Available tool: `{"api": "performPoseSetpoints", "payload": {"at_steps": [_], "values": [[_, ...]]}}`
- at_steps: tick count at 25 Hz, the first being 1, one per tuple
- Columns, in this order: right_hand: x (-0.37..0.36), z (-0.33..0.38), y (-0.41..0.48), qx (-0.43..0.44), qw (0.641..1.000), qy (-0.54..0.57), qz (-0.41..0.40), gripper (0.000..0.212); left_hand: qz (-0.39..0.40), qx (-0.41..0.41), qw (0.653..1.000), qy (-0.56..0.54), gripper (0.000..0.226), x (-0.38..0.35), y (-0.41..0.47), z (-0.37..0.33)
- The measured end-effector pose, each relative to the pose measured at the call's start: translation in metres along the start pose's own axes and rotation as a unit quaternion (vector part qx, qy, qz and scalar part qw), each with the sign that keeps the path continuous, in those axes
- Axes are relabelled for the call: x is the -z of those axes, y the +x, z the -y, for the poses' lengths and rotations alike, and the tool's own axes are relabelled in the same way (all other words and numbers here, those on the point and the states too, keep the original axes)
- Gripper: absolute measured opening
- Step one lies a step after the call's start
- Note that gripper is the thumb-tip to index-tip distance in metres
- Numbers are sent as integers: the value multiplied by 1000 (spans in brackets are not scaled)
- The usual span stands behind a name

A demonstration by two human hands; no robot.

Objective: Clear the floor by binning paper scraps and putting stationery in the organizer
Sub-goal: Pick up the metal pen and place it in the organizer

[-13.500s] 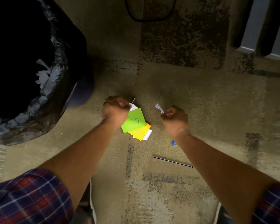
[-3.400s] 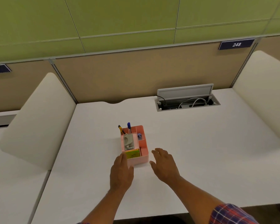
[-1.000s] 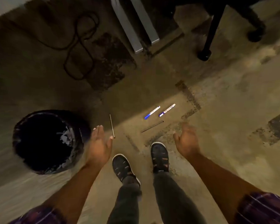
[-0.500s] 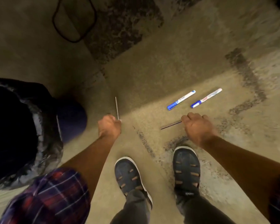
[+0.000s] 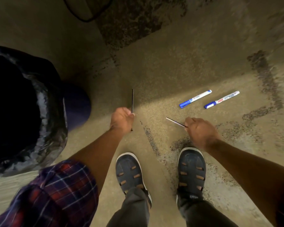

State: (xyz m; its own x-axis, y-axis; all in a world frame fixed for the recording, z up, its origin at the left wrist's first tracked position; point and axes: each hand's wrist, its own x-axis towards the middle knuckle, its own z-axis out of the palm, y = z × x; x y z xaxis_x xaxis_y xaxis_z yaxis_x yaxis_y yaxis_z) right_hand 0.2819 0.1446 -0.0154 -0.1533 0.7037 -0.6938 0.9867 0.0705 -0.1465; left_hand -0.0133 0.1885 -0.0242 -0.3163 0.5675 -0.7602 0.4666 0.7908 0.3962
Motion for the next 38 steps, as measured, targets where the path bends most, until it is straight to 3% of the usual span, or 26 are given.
{"api": "performPoseSetpoints", "payload": {"at_steps": [3,8,13,19,23,28,32,38], "values": [[28,25,-20,-84,967,240,-5,9,49,53,993,-93,21,14,-43,-15],[98,76,-59,-105,923,370,-29,27,71,55,978,-186,14,54,-120,-53],[183,119,-91,-154,816,556,-29,14,97,40,966,-238,12,103,-185,-110],[282,154,-158,-92,763,640,-3,9,104,4,957,-272,20,158,-265,-172],[341,169,-212,-64,748,660,-7,9,97,-5,950,-295,19,197,-329,-204],[421,187,-280,-19,762,647,-40,10,84,-52,941,-323,11,260,-424,-250],[485,204,-336,20,760,647,-63,7,56,-109,949,-291,20,304,-494,-281],[553,223,-406,77,794,597,-86,9,-23,-177,964,-198,21,356,-571,-310]]}}
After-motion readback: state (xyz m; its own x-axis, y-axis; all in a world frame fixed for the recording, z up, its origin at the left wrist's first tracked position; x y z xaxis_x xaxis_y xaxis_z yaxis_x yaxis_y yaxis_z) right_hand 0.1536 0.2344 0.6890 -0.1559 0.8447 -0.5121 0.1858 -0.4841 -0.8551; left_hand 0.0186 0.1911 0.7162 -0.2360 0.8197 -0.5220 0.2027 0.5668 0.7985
